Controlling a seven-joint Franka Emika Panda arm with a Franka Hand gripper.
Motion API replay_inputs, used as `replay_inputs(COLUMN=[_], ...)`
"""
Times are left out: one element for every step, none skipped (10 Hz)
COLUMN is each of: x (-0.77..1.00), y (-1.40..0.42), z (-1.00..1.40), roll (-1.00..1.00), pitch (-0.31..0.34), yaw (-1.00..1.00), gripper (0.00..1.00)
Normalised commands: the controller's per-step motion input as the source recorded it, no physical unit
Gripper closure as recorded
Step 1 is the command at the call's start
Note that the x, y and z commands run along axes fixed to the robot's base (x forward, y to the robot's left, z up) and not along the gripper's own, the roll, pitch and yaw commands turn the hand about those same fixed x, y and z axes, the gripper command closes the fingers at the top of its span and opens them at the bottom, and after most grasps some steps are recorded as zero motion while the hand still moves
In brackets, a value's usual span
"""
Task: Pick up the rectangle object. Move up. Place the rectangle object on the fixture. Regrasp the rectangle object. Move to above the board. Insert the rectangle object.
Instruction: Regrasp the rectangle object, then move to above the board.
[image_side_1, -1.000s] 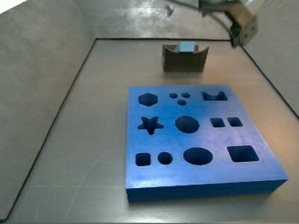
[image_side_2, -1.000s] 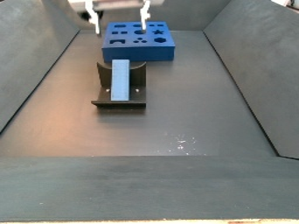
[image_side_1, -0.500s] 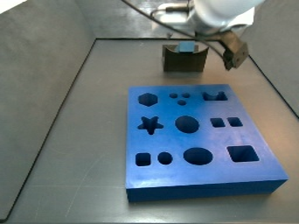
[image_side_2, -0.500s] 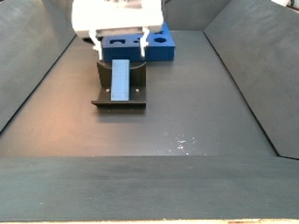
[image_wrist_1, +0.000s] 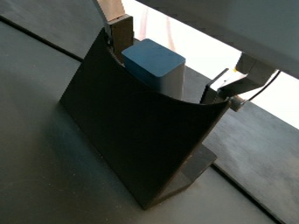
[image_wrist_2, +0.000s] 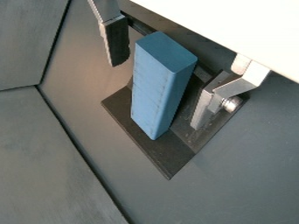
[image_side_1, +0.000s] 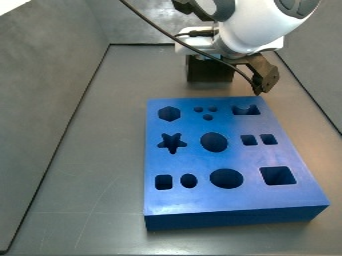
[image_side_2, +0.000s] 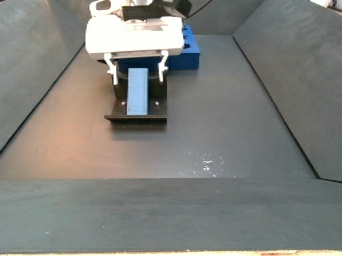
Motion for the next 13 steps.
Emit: replay_inputs(x=[0.01, 0.01, 0.01, 0.01, 0.0, 0.14, 0.14, 0.13, 0.12, 0.12, 0.12, 0.12, 0.12], y=[0.0, 0.0, 0.0, 0.0, 0.0, 0.18, 0.18, 0.18, 0.16, 0.15, 0.15, 0.14, 0.13], z=[-0.18, -0.18, -0.18, -0.18, -0.83, 1.0, 1.0, 1.0, 1.0, 1.0, 1.0, 1.0, 1.0], roll=[0.08, 0.08, 0.08, 0.08, 0.0, -0.26, -0.26, -0.26, -0.19, -0.12, -0.09, -0.07, -0.04], pitch=[0.012, 0.013, 0.013, 0.014, 0.0, 0.516, 0.514, 0.511, 0.435, 0.375, 0.324, 0.26, 0.173], yaw=[-0.02, -0.02, -0.02, -0.01, 0.0, -0.01, 0.01, 0.07, 0.17, 0.22, 0.25, 0.26, 0.26], gripper=[0.0, 0.0, 0.0, 0.0, 1.0, 1.0, 1.0, 1.0, 1.0, 1.0, 1.0, 1.0, 1.0])
